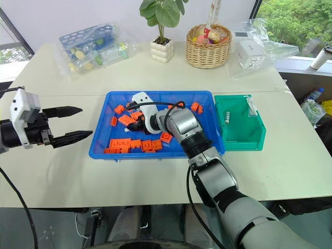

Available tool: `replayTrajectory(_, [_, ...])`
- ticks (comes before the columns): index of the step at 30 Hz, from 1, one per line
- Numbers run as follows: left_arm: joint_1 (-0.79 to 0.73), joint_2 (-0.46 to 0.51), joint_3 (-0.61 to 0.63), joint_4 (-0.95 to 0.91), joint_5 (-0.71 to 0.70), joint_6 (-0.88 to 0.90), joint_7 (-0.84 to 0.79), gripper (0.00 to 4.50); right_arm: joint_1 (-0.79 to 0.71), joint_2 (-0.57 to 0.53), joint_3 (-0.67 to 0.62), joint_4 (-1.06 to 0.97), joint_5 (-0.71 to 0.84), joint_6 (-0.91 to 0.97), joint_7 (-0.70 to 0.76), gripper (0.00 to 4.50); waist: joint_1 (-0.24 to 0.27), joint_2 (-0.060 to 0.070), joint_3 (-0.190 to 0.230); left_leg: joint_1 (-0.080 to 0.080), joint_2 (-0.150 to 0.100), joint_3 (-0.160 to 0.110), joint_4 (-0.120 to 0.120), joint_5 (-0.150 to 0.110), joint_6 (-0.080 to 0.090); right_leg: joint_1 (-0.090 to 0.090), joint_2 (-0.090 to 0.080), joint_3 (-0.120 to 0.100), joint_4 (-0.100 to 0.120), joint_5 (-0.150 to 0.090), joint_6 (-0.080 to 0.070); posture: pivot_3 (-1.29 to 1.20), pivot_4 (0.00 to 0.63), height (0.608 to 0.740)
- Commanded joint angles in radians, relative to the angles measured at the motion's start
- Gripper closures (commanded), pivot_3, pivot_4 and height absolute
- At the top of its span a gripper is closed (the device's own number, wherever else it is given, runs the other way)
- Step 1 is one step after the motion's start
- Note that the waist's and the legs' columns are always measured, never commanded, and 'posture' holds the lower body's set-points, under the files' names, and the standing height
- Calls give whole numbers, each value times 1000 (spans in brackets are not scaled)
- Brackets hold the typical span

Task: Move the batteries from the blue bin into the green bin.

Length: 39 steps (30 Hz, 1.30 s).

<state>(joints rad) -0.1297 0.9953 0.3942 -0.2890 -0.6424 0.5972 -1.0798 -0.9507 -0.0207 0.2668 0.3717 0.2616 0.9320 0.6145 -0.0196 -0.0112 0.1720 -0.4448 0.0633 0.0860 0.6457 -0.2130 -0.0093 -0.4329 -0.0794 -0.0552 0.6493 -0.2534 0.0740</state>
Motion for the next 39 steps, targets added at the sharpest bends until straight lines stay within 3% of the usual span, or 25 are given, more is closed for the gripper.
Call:
replayTrajectory(1, [-13, -2, -3, -11, -4, -24, -9, 0, 38, -116, 60, -240, 31, -86, 184, 3318, 4, 0, 0, 0, 0, 0, 0, 0, 0, 0, 0, 0, 0, 0, 0, 0, 150, 736])
replayTrajectory(8, [-20, -4, -28, -8, -2, -36, -23, 0, 166, -401, 180, -439, 40, -163, 471, 3318, 4, -1, 0, 1, 0, 0, 0, 0, 0, 1, 0, 0, -2, -1, -3, 0, 150, 736])
replayTrajectory(15, [-69, -4, -66, 11, 2, -39, -30, 0, 174, -406, 198, -387, -26, -225, 443, 64, 0, 0, 0, 1, 1, 1, 0, 0, 0, 0, 1, 0, -1, 0, -1, 0, 150, 736])
replayTrajectory(22, [-89, 2, -73, 29, 12, -46, -39, 0, 57, -322, 180, -295, -15, -258, 484, 64, 4, -1, 0, 0, 0, 1, 0, 0, 0, 0, 1, 0, -1, 0, 0, 0, 150, 736])
replayTrajectory(32, [-61, 8, -34, -8, 1, -32, -17, 0, -69, -155, 247, 112, -175, -474, 468, 64, 3, -1, 0, 0, 0, 1, 0, 0, 0, 0, 1, 0, -1, 0, 0, 0, 150, 736])
replayTrajectory(39, [5, 4, 15, -70, -20, -12, 2, 0, -154, -96, 191, 356, -216, -576, 484, 64, 0, -1, 0, 0, 0, 1, 0, 0, 0, 0, 1, 0, 0, 0, 0, 0, 150, 736])
